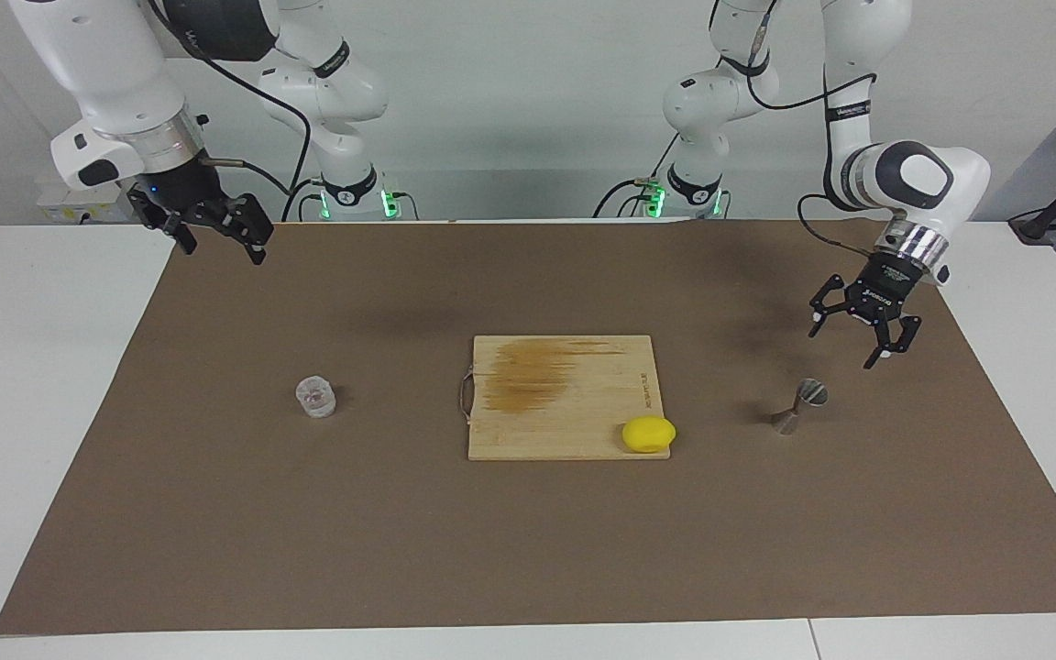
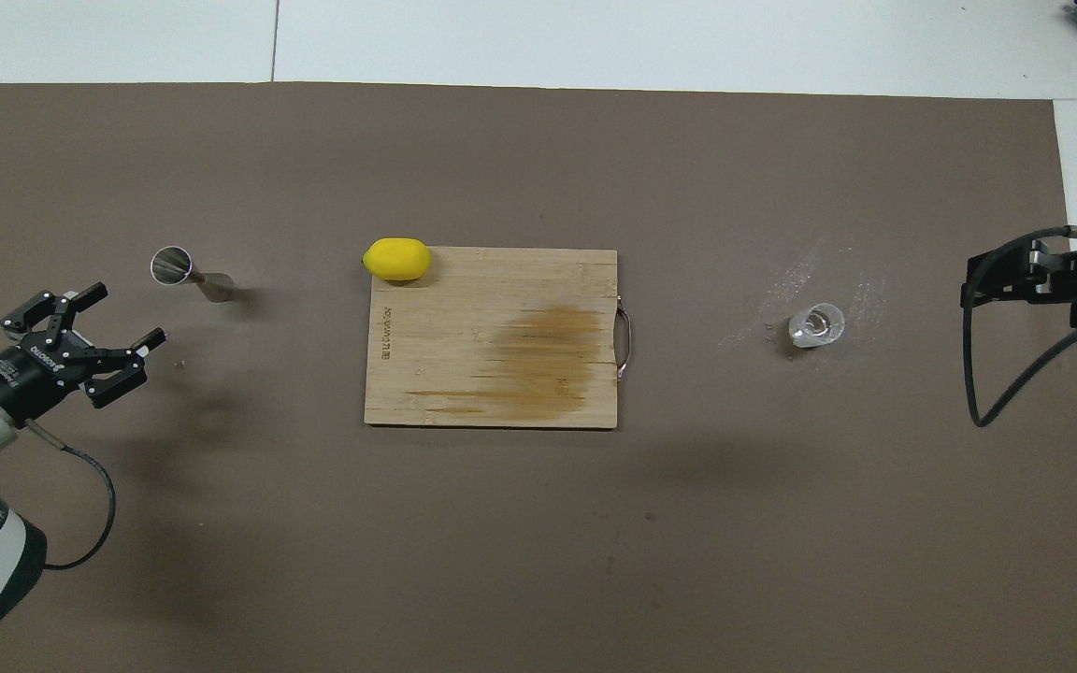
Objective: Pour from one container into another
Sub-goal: 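Move the left gripper toward the small metal cup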
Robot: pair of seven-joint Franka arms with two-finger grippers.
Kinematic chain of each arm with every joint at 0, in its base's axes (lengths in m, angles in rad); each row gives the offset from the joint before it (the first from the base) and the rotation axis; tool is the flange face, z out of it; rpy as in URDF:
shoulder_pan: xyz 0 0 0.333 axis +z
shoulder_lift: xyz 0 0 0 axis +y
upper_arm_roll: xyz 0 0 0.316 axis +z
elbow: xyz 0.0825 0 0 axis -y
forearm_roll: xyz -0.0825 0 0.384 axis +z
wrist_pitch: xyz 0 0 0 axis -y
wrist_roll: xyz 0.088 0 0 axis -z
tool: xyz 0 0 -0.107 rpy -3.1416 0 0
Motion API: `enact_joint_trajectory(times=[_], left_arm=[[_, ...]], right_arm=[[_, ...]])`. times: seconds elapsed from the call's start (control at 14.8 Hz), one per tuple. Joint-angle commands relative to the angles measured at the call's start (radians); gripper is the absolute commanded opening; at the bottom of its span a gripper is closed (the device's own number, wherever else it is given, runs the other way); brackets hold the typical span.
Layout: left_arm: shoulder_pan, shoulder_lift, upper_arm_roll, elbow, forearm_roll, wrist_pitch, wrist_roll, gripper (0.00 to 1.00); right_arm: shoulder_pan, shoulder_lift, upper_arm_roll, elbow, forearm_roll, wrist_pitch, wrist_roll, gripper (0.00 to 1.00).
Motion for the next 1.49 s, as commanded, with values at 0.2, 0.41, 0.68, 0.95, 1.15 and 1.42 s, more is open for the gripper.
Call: enact_joint_trajectory(times=[0.2,0.41,0.68,0.95,1.15,1.42], left_arm=[[-0.12,0.014,0.006,-0.006,-0.195,0.097,0.087,1.0],[-0.144,0.018,0.006,-0.002,-0.237,0.123,0.11,1.0],[-0.146,0.049,0.006,0.038,-0.24,0.166,0.108,1.0],[-0.146,0.069,0.006,0.073,-0.288,0.181,0.107,0.99],[-0.163,0.084,0.006,0.089,-0.313,0.206,0.108,0.99],[-0.169,0.087,0.006,0.098,-0.321,0.215,0.108,0.97]], right_arm=[[-0.011,-0.008,0.005,-0.007,0.013,-0.009,-0.019,1.0],[-0.011,-0.008,0.005,-0.007,0.013,-0.009,-0.019,1.0],[-0.011,-0.008,0.005,-0.007,0.013,-0.009,-0.019,1.0],[-0.011,-0.008,0.005,-0.007,0.013,-0.009,-0.019,1.0],[-0.011,-0.008,0.005,-0.007,0.013,-0.009,-0.019,1.0],[-0.011,-0.008,0.005,-0.007,0.013,-0.009,-0.019,1.0]])
